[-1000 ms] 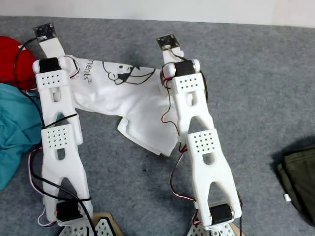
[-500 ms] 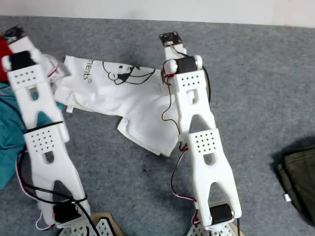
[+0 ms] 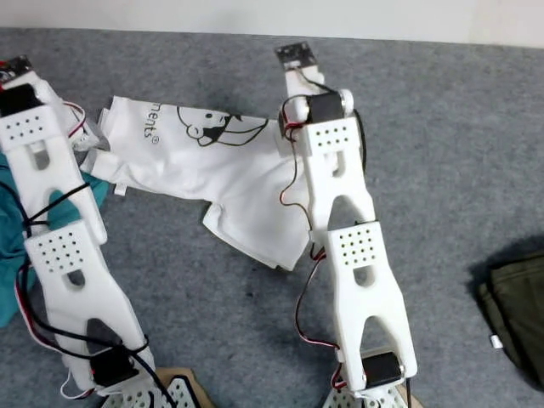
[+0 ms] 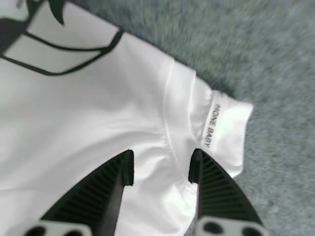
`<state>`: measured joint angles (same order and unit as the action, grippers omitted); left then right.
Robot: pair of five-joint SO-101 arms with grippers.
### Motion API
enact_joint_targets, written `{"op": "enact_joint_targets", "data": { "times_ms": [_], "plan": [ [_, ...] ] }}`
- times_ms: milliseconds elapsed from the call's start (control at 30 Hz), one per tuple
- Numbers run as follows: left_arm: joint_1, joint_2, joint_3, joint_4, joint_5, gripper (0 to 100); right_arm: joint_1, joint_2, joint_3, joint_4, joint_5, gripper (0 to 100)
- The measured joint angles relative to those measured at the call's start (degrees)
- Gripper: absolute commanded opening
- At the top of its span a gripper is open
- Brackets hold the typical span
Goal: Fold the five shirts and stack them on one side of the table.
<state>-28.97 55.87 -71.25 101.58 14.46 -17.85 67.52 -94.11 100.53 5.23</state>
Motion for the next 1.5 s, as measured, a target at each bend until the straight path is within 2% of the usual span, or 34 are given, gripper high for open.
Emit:
{"op": "enact_joint_targets", "data": {
  "times_ms": [133,300,400,567,700,1000,1167,1367,1500],
  "plan": [
    [0.44,-8.88,10.81,0.00,-0.18,26,0.00,-6.24,5.80,0.00,0.00,19.6],
    [0.70,-13.98,22.68,-0.70,-0.44,27,-0.97,-19.16,25.49,0.00,0.18,19.6],
    [0.70,-13.89,25.58,-5.63,-0.44,27,-2.46,-23.47,35.43,-0.09,0.18,19.6],
    [0.70,-9.85,25.85,-14.77,-0.35,27,-2.55,-23.74,43.25,-5.89,0.18,19.6],
    [0.70,-6.68,26.11,-20.22,-0.35,27,-2.73,-23.74,44.84,-8.26,0.18,19.6],
    [0.70,-2.64,26.11,-21.71,-0.26,26,-2.73,-23.74,44.84,-8.79,0.18,19.5],
    [2.81,-1.23,25.85,-21.80,-0.18,12,-2.73,-23.74,44.84,-8.79,0.18,19.5],
    [6.33,-1.05,25.05,-21.98,-0.18,0,-2.73,-23.74,44.84,-8.79,0.18,19.5],
    [7.03,-1.14,23.21,-19.60,-0.35,1,-2.73,-23.74,44.84,-8.79,0.18,19.5]
  ]
}}
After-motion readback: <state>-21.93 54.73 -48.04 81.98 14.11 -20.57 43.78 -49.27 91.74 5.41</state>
